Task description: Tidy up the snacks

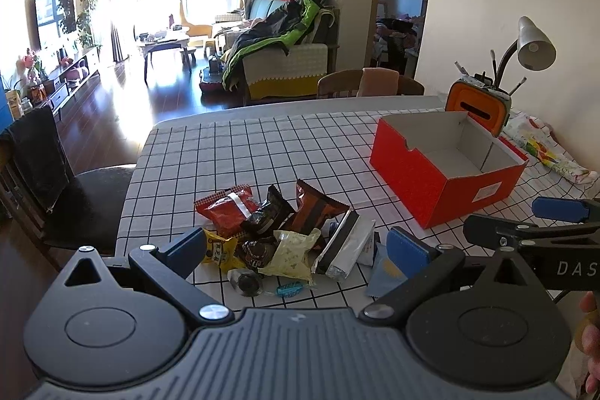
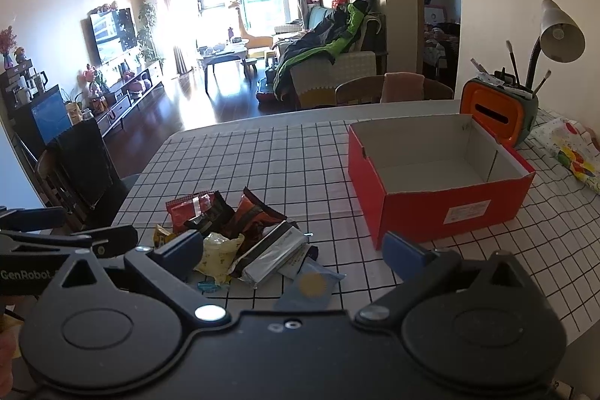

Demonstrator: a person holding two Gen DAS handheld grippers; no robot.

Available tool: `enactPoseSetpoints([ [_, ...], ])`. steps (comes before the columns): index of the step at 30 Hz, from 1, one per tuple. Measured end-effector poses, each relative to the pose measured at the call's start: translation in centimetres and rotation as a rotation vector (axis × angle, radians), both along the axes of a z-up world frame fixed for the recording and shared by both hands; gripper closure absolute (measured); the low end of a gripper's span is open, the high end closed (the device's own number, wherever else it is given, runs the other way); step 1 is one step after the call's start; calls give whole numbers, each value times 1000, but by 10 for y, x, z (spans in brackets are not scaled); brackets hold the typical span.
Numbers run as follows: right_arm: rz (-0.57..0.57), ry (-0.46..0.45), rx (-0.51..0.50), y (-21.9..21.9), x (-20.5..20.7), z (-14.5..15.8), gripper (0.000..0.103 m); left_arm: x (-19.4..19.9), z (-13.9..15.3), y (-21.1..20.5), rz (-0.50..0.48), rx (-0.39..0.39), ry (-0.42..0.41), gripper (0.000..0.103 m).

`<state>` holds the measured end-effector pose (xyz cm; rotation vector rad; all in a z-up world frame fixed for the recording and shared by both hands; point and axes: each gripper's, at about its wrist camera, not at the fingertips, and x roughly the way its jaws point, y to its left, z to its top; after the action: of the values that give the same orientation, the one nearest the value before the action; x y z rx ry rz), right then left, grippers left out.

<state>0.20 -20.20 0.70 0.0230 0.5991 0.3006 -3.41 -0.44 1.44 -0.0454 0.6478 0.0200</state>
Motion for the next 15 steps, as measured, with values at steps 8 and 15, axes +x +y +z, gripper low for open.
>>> enactPoseSetpoints([
  [8, -6, -10, 0, 0, -2, 0, 1, -1, 0, 2, -8, -2, -7, 0],
  [15, 6, -21, -3, 0, -3, -2, 1, 1, -2, 1, -13, -6, 7, 0],
])
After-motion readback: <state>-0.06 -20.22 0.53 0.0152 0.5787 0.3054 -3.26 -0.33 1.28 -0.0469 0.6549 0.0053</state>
